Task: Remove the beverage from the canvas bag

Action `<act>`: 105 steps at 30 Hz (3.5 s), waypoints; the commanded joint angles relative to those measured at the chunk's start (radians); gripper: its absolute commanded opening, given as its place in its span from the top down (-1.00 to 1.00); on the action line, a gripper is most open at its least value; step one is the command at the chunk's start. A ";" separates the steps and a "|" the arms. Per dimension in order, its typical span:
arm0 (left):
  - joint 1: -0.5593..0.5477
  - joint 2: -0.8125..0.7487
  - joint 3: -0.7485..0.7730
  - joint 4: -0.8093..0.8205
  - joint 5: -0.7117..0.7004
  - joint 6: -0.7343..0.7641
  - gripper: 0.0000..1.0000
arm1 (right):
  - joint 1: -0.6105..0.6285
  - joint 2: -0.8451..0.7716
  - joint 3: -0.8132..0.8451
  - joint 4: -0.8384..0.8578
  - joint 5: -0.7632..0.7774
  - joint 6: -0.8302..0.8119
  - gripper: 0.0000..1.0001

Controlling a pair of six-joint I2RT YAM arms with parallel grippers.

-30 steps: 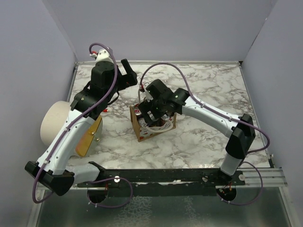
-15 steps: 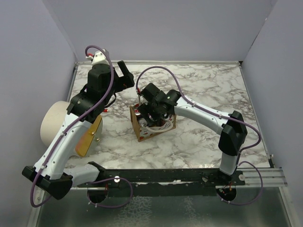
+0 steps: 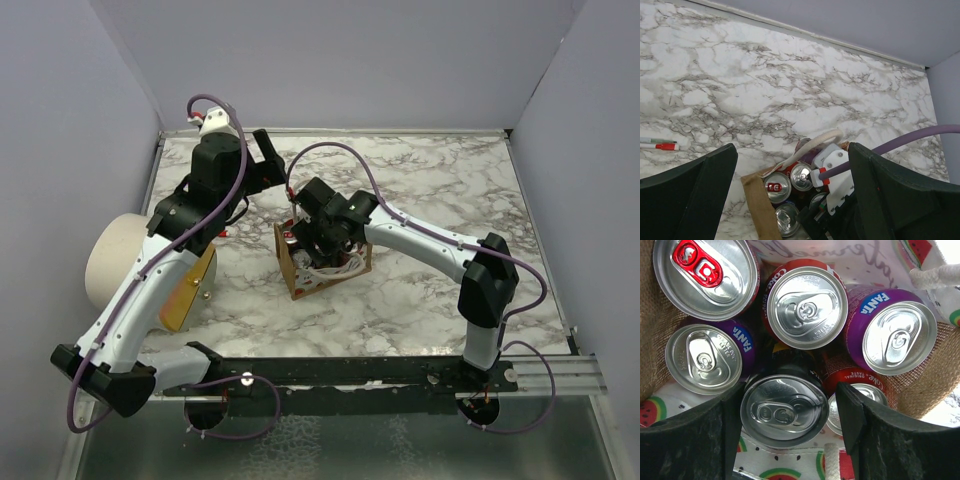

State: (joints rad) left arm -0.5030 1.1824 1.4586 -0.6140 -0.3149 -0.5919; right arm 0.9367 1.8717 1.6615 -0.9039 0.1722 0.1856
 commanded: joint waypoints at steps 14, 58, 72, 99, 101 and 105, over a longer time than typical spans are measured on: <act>0.006 0.027 0.005 0.028 0.021 -0.006 -0.90 | 0.011 0.004 0.010 0.050 -0.005 -0.031 -0.08; 0.006 0.054 0.019 0.050 0.017 -0.036 -0.90 | -0.009 -0.415 0.197 0.031 0.478 -0.108 0.96; 0.006 0.032 -0.013 0.044 0.039 -0.065 -0.89 | -0.282 -0.607 -0.283 0.172 0.428 0.042 0.96; 0.007 0.011 -0.009 0.010 0.043 -0.071 -0.90 | -0.691 -0.220 -0.259 0.447 0.090 0.143 0.96; 0.008 0.011 -0.003 0.007 0.040 -0.066 -0.90 | -0.694 -0.191 -0.242 0.441 0.084 0.149 0.96; 0.008 0.006 -0.001 -0.007 0.028 -0.063 -0.90 | -0.696 -0.170 -0.234 0.446 0.108 0.132 0.96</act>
State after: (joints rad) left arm -0.4992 1.2148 1.4487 -0.6147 -0.2775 -0.6598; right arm 0.2424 1.7023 1.3746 -0.5171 0.2771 0.3126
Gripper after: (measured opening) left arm 0.949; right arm 0.585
